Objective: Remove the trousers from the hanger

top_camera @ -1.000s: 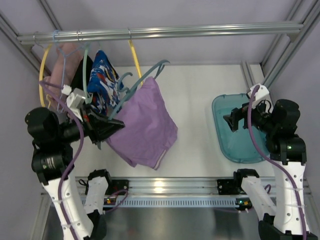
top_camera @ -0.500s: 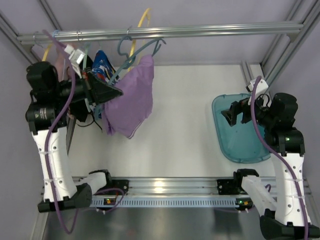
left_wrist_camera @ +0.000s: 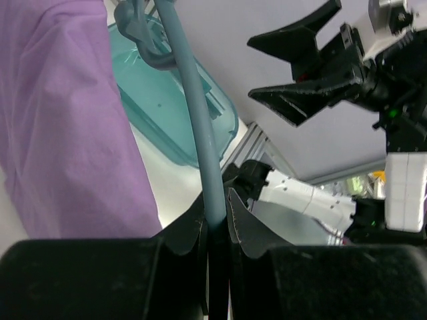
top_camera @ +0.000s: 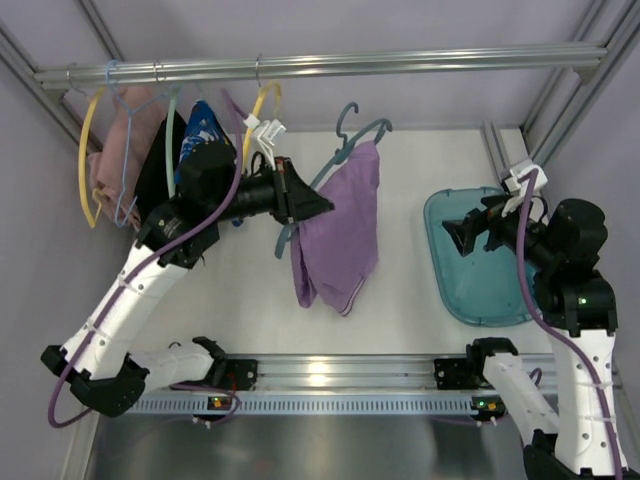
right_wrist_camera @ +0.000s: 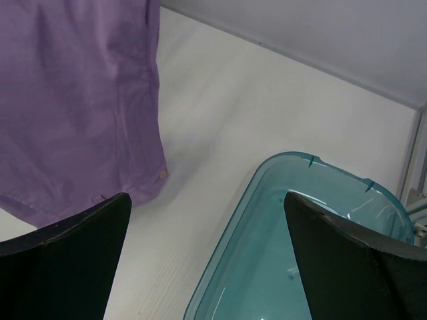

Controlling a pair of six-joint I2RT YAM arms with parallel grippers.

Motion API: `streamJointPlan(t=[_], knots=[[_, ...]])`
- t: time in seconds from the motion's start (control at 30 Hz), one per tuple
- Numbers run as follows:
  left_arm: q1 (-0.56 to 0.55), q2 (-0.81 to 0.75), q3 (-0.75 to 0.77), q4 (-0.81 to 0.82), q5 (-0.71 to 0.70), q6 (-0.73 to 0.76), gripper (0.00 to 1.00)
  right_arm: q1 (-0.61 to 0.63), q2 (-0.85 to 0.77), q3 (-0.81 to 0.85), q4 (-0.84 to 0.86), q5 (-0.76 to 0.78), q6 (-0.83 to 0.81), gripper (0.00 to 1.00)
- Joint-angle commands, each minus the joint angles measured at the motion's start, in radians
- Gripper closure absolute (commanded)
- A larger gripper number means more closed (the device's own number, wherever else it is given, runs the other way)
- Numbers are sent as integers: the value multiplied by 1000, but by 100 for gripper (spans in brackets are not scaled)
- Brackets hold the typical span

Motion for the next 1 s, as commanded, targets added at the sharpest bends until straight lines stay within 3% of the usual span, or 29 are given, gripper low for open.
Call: streamJointPlan(t=[0.0, 0.1, 0.27, 0.3, 0.37, 0.47, 0.5, 0.6, 0.77, 0.97], knots=[[-75, -4, 13, 264, -268, -138, 100, 14, -35, 19, 42, 9, 14, 1], [-117, 51, 30, 267, -340, -159, 100, 16, -49, 13, 50, 4, 50, 1], [-282, 154, 124, 266, -527, -63, 100, 25, -49, -5, 102, -39, 134, 1], [-301, 165, 138, 266, -645, -51, 100, 34, -49, -22, 123, -36, 134, 1], [-356, 202, 171, 264, -713, -25, 100, 51, -48, -38, 139, -24, 163, 1], [-405, 246, 217, 267, -810, -26, 100, 124, -35, -80, 186, 71, 151, 1], [-411, 257, 228, 266, -840, -31, 100, 197, -8, -99, 192, 196, 116, 1], [-427, 294, 271, 264, -850, -61, 100, 366, 32, -116, 215, 300, 56, 1], [-427, 328, 311, 261, -873, -116, 100, 425, -72, -269, 438, 225, 85, 1], [-427, 357, 329, 261, -858, -161, 100, 536, -120, -423, 582, 308, 48, 1]])
